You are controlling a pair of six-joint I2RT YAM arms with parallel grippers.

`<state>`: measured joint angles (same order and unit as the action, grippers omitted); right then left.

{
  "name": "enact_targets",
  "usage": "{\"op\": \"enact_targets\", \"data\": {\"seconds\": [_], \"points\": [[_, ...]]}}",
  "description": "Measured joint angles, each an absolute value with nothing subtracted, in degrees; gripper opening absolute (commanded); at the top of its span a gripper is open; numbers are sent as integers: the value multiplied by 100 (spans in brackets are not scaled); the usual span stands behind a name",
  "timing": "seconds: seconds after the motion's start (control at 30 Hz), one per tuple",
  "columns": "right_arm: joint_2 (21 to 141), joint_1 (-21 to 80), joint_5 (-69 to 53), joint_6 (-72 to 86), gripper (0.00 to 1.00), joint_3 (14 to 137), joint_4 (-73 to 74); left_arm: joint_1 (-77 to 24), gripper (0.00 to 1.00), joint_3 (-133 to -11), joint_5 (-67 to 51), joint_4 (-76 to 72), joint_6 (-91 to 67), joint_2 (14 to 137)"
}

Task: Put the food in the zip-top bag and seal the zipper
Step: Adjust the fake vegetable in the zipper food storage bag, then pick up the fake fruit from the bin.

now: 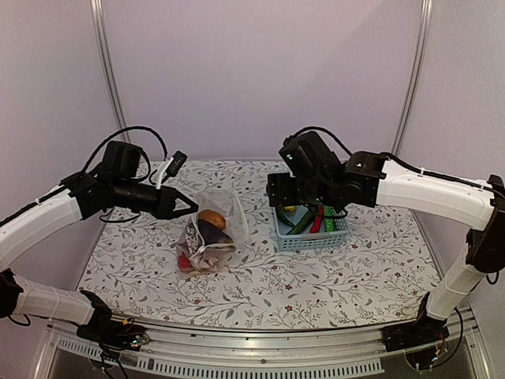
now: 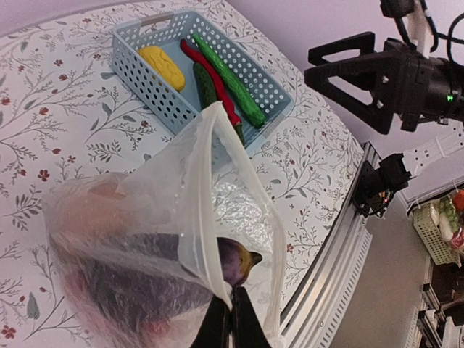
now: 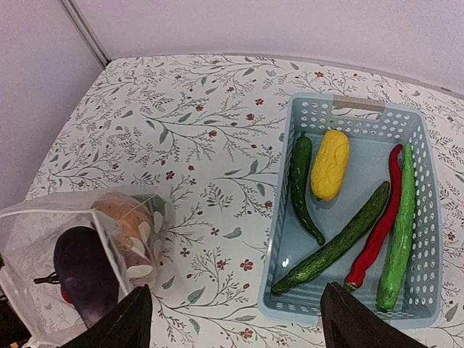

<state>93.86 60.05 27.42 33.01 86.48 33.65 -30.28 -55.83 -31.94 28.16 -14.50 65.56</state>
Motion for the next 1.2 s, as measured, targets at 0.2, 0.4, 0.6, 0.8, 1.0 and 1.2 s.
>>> {"op": "enact_targets", "data": {"seconds": [0.2, 0.4, 0.6, 0.8, 1.0, 1.2], "points": [[9657, 5413, 2797, 3406, 81, 8429, 3437, -3028, 0, -5583, -3146, 2816, -1428, 6556], [10235, 4947, 2565, 3406, 78, 8429, 3374, -3028, 0, -5581, -3116, 2816, -1396, 6556], [10857, 4517, 2182, 3367, 75, 8527, 3282, -3028, 0, -5581, -3081, 2816, -1369, 6556], [11371, 4257, 1876, 3350, 73, 8720, 3205, -3028, 0, -5581, -3079, 2816, -1365, 6556], [11767, 4130, 1699, 3334, 71, 8984, 3175, -3028, 0, -5581, -3079, 2816, -1363, 6556], [12088, 4058, 1594, 3312, 69, 9244, 3155, -3028, 0, -5581, -3079, 2816, -1361, 6558]]}}
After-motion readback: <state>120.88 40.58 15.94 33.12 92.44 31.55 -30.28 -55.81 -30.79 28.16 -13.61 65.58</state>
